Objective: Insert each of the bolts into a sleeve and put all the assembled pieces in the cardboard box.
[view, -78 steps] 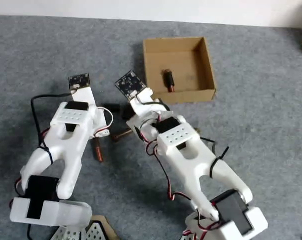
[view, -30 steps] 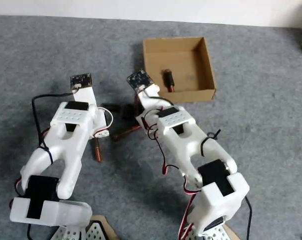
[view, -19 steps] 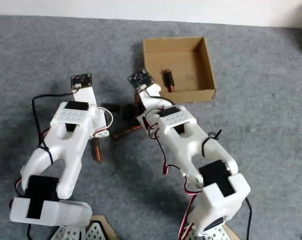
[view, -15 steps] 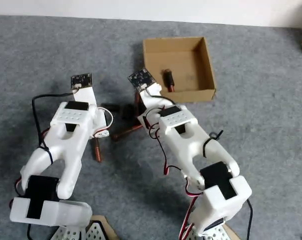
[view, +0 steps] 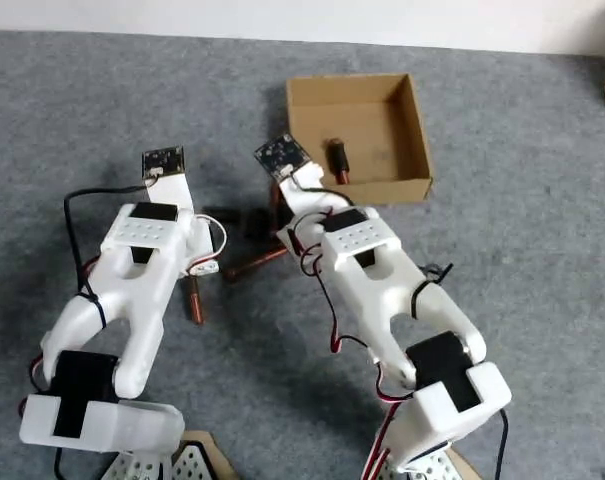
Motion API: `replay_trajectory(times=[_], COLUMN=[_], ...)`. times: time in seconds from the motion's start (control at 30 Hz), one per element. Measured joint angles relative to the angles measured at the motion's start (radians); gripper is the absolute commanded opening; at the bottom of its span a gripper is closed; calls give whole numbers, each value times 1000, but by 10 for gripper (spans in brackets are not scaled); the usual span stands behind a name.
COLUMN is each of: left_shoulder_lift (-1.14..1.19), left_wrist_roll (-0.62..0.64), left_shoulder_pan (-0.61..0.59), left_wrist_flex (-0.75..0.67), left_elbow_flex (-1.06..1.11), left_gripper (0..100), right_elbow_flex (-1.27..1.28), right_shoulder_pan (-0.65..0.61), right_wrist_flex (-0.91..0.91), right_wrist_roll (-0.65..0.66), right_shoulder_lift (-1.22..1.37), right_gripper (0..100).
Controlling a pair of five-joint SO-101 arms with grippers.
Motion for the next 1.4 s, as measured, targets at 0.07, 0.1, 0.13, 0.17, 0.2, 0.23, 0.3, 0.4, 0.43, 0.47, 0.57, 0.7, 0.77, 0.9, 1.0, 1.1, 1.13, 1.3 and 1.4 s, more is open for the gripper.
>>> replay_trajectory(times=[0.07,0.1,0.13,0.17,0.2,0.23,0.3,0.4,0.43,0.47,0.57,0.7,0.77,0.9,1.0,1.1,1.13,1.3,1.4], left_shoulder_lift=[0,0,0,0,0,0,0,0,0,0,0,0,0,0,0,0,0,0,0], left_wrist_roll=[0,0,0,0,0,0,0,0,0,0,0,0,0,0,0,0,0,0,0], left_shoulder_pan=[0,0,0,0,0,0,0,0,0,0,0,0,0,0,0,0,0,0,0], left_wrist_flex=[0,0,0,0,0,0,0,0,0,0,0,0,0,0,0,0,0,0,0], left_elbow_flex=[0,0,0,0,0,0,0,0,0,0,0,0,0,0,0,0,0,0,0], left_gripper=[5,5,5,5,5,5,5,5,5,5,5,5,5,5,5,5,5,5,5], right_elbow_flex=[0,0,0,0,0,0,0,0,0,0,0,-2,-5,-63,-80,-80,-80,-81,-87], right_shoulder_pan=[0,0,0,0,2,6,17,46,55,63,75,77,84,84,84,84,84,72,66], right_wrist_flex=[0,0,0,0,0,0,0,0,-6,-21,-57,-69,-77,-77,-77,-77,-77,-77,-77], right_wrist_roll=[21,40,54,66,72,77,81,91,100,117,138,146,147,149,149,149,149,149,149], right_shoulder_lift=[0,0,0,0,0,0,0,0,0,0,0,69,121,187,206,210,210,210,210], right_gripper=[170,170,170,170,170,170,170,170,170,170,170,170,170,170,170,170,169,6,8])
